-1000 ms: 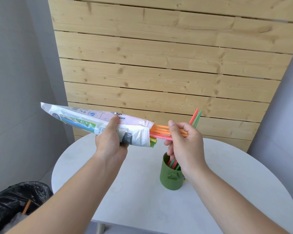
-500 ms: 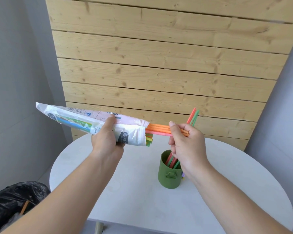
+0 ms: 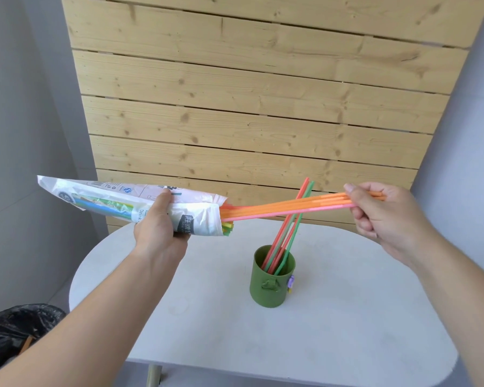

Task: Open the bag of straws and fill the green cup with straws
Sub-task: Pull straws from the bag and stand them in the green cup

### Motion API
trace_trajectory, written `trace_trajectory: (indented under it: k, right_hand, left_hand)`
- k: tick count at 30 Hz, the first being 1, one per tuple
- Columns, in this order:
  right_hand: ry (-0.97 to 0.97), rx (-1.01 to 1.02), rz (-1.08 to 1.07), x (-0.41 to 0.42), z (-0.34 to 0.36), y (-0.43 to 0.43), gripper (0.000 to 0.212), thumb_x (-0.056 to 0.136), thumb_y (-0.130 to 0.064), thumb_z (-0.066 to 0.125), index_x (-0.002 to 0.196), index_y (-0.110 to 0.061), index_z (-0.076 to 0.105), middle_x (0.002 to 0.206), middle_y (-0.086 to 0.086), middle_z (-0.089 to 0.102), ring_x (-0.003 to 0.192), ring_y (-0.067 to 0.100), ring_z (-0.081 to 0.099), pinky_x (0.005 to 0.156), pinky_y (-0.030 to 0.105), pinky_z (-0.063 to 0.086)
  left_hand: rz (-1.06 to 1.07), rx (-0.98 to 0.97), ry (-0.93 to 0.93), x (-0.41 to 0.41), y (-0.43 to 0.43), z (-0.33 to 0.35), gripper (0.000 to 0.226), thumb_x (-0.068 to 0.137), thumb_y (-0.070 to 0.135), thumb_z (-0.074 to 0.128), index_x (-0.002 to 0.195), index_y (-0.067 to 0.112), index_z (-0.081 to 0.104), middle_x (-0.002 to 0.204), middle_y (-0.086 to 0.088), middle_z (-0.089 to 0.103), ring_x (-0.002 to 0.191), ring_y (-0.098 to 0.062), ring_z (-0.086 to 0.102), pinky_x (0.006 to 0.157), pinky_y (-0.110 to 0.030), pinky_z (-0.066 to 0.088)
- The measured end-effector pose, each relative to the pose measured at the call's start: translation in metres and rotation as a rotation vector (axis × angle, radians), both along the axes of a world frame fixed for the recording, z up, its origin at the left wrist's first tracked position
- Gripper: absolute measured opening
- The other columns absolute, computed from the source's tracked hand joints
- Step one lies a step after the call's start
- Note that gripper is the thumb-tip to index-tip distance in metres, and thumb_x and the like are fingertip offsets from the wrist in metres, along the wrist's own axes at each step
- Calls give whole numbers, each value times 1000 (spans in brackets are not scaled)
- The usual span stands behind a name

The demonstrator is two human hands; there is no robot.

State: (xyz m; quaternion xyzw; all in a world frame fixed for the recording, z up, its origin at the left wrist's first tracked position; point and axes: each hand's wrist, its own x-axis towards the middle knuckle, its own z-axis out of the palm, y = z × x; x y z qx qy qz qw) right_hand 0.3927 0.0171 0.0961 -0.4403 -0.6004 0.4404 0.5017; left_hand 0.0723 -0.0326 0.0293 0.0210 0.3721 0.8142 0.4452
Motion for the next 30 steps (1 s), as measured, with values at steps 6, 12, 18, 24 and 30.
trace_trajectory:
  k: [6, 12, 18, 24, 30]
  right_hand:
    - [-151, 32, -33, 34, 14, 3, 20, 95, -21, 65, 89, -2, 65, 58, 4, 45, 41, 11, 34, 36, 19, 28]
    - [-263, 20, -30, 56, 18, 9, 25, 94, -26, 66, 86, -3, 67, 61, 8, 45, 42, 13, 34, 39, 20, 31]
    - [-379, -6, -1, 51, 20, 18, 22, 93, -24, 67, 86, -4, 70, 58, 4, 47, 44, 15, 34, 44, 24, 32]
    - [-537, -27, 51, 46, 32, 32, 23, 94, -22, 67, 81, -4, 68, 56, 3, 46, 43, 14, 35, 39, 21, 31]
    - [-646, 7, 81, 38, 41, 46, 24, 93, -26, 68, 85, -3, 70, 56, 4, 47, 45, 15, 37, 39, 23, 32]
  left_hand:
    - [-8, -6, 4, 1, 1, -4, 49, 91, 20, 81, 135, 14, 62, 122, -4, 78, 98, -20, 80, 79, -43, 67]
    - [-29, 3, 3, 4, -1, -5, 48, 92, 19, 80, 136, 14, 62, 122, -4, 78, 98, -19, 80, 87, -46, 65]
    - [-32, 10, -2, 8, 0, -2, 45, 93, 18, 79, 135, 14, 62, 124, -4, 77, 99, -20, 79, 97, -50, 61]
    - [-34, 0, -2, 12, 1, -2, 45, 93, 17, 79, 134, 13, 63, 122, -5, 78, 96, -20, 79, 96, -51, 62]
    - [-43, -5, 7, 11, 3, -5, 46, 93, 17, 80, 136, 12, 63, 121, -5, 78, 94, -20, 79, 86, -45, 65]
